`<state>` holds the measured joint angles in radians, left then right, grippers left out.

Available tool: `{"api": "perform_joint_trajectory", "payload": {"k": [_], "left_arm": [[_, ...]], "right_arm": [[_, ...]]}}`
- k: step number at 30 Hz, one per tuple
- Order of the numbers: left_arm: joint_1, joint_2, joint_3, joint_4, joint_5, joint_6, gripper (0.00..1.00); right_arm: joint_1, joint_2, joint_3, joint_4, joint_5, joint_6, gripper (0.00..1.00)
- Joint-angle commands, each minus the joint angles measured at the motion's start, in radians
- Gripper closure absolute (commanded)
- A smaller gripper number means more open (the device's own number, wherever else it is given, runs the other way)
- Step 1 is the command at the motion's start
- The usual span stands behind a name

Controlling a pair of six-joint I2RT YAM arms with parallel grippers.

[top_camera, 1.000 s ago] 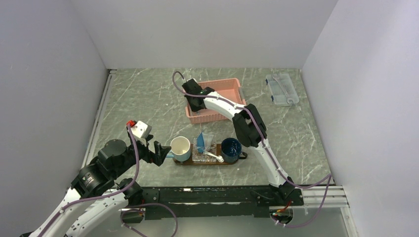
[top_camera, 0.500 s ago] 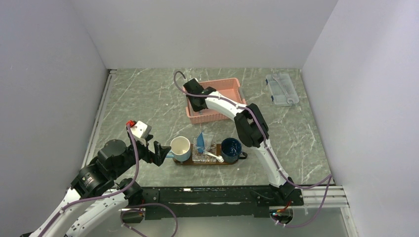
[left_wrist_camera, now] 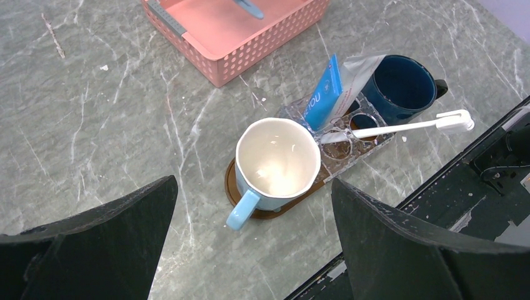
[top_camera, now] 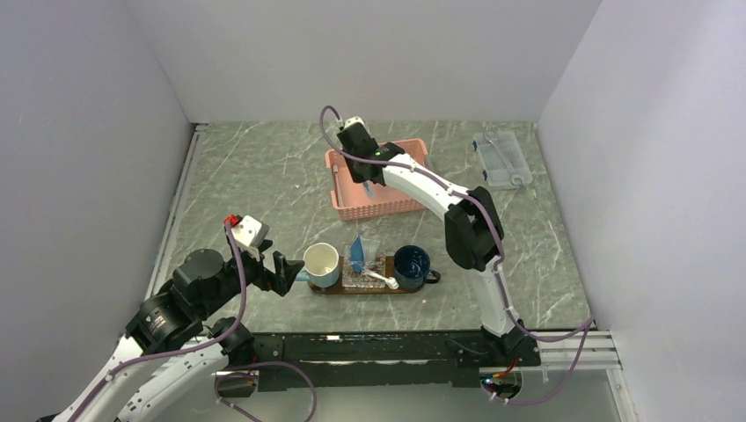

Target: Prepare toiletry sets of a toothbrush and toothpaste on the tray

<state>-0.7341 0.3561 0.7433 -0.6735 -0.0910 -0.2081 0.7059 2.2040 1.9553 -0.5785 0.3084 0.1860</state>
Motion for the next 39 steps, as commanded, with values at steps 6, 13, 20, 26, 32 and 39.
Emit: {"api": "perform_joint_trajectory", "payload": {"k": [6, 13, 20, 26, 32, 39], "left_arm": [[0.005, 0.014, 0.01, 0.031, 0.037, -0.008, 0.0], [0.007, 0.029, 0.013, 0.035, 0.054, -0.003, 0.01], [0.007, 0.04, 0.018, 0.054, 0.099, 0.008, 0.01], [0.007, 0.045, 0.019, 0.096, 0.195, 0.003, 0.01], [0.006, 0.081, 0.055, 0.109, 0.298, 0.001, 0.01], [0.007, 0.129, 0.131, 0.102, 0.431, -0.006, 0.01]], "right_arm": [[-0.003, -0.228, -0.148, 0.093, -0.037, -0.049, 1.0], [-0.003, -0.368, -0.228, 0.08, -0.066, -0.064, 1.0], [0.0, -0.548, -0.318, 0.034, -0.118, -0.054, 1.0], [0.0, -0.727, -0.435, -0.002, -0.274, -0.037, 1.0], [0.007, -0.918, -0.622, 0.025, -0.517, -0.026, 1.0], [0.012, -1.098, -0.767, 0.005, -0.754, -0.045, 1.0]]}}
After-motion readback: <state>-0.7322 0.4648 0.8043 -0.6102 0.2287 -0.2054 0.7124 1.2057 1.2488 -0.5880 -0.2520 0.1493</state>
